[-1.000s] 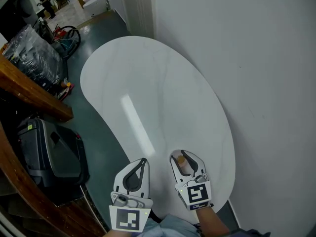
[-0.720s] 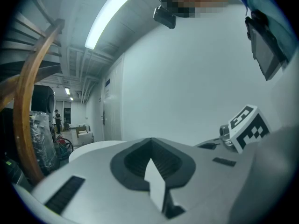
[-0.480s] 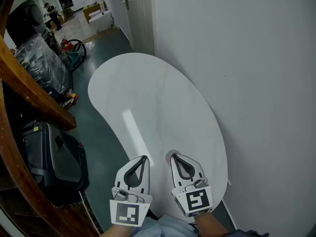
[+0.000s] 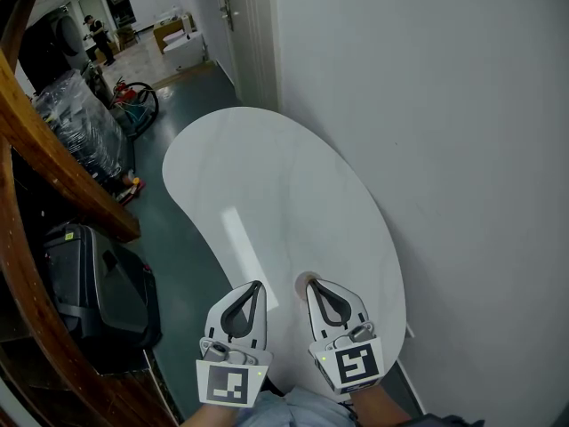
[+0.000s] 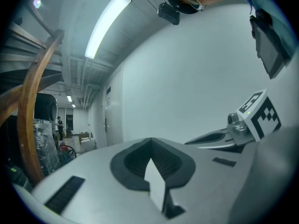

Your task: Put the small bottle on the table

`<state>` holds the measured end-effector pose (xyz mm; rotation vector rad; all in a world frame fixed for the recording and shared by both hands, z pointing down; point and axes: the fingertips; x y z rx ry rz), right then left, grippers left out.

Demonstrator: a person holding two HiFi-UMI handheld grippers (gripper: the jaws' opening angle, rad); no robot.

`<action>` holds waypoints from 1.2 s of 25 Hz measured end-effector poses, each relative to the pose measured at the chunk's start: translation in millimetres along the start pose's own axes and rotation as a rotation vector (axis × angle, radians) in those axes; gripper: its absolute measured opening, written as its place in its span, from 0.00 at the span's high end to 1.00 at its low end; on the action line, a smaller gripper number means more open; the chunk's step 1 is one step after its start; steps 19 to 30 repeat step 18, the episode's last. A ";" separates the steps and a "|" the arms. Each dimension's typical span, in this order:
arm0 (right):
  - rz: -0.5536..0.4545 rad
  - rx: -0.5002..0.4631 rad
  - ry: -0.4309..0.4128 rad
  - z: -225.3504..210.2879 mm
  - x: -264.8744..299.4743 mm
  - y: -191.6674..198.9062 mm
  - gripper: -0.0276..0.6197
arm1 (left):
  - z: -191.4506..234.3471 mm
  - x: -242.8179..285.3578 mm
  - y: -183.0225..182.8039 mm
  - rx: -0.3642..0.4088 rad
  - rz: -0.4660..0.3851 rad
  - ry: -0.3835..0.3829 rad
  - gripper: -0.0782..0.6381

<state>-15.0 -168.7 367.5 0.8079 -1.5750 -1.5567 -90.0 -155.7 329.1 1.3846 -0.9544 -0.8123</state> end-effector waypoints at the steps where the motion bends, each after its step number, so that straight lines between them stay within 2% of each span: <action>1: 0.001 0.006 0.000 0.0 -1.3 -0.1 0.96 | -0.4 -0.2 -0.3 0.003 -0.001 -0.001 0.89; 4: -0.024 -0.005 -0.003 -1.3 -2.8 -3.0 0.96 | -2.4 0.1 -0.6 0.011 -0.005 -0.002 0.89; 7: 0.022 0.020 0.012 -2.8 -4.3 -1.3 0.96 | -2.1 -0.5 -1.0 0.014 0.001 -0.005 0.89; 9: -0.030 -0.014 -0.011 0.8 -3.1 -4.9 0.96 | -0.2 -1.2 -1.6 0.015 0.001 -0.009 0.89; 12: -0.047 -0.021 -0.018 3.3 -2.7 -5.8 0.96 | 1.7 -2.1 -3.1 0.015 -0.002 -0.012 0.89; 18: 0.005 0.013 -0.007 -1.4 0.1 -4.9 0.96 | -1.9 3.4 -2.6 0.033 0.008 0.000 0.89; 30: 0.005 0.013 -0.007 -1.4 0.1 -4.9 0.96 | -1.9 3.4 -2.6 0.033 0.008 0.000 0.89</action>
Point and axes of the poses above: the fingertips, and each gripper's own axes: x forward along the fingers, z to its left, y out of its underside, and after that the axes turned 3 degrees about y, right-handed
